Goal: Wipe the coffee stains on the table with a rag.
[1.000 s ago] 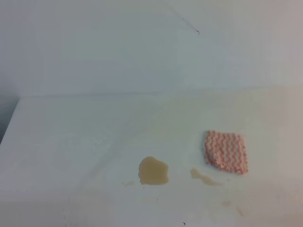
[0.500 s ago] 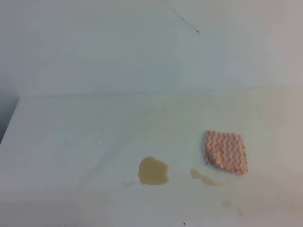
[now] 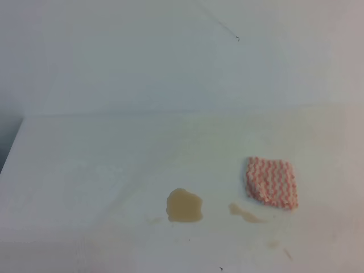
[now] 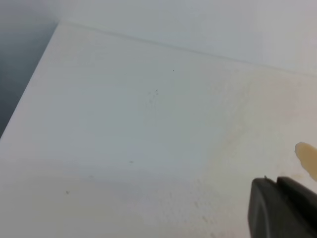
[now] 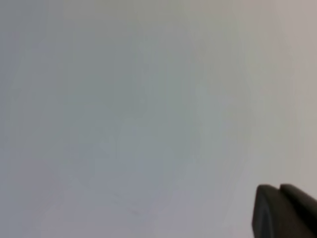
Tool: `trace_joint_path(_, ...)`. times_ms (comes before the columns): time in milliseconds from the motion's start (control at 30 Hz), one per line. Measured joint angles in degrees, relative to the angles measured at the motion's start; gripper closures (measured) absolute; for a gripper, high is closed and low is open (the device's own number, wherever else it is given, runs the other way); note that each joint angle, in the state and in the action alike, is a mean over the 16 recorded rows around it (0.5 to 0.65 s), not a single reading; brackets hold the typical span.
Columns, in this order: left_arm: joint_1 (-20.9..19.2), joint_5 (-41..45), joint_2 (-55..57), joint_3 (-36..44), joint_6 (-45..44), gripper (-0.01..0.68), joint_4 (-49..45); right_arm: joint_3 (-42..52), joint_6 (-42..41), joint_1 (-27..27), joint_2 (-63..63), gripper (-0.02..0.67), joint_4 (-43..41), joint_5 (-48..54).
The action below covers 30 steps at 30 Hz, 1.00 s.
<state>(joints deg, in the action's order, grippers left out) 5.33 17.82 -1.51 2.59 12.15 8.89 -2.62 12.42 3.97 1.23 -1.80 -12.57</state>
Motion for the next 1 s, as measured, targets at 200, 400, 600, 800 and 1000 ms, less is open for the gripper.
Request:
trace_joint_path(200, 0.0, 0.0, 0.0, 0.0, 0.0, 0.672, 0.0, -7.69, 1.04, 0.0, -2.53, 0.652, 0.6, 4.82)
trace_joint_path(400, 0.0, 0.0, 0.0, 0.0, 0.0, 0.672, 0.0, -19.98, -1.41, 0.02, -10.38, 0.652, 0.61, 18.7)
trace_joint_path(600, 0.0, 0.0, 0.0, 0.0, 0.0, 0.672, 0.0, -32.02, -3.43, 0.02, -22.94, 0.652, 3.06, 34.37)
trace_joint_path(800, 0.0, 0.0, 0.0, 0.0, 0.0, 0.672, 0.0, -39.75, -4.03, 0.02, -34.58, 0.652, 7.99, 45.09)
trace_joint_path(1000, 0.0, 0.0, 0.0, 0.0, 0.0, 0.672, 0.0, -42.9, -9.24, 0.02, -43.02, 0.652, 15.54, 49.11)
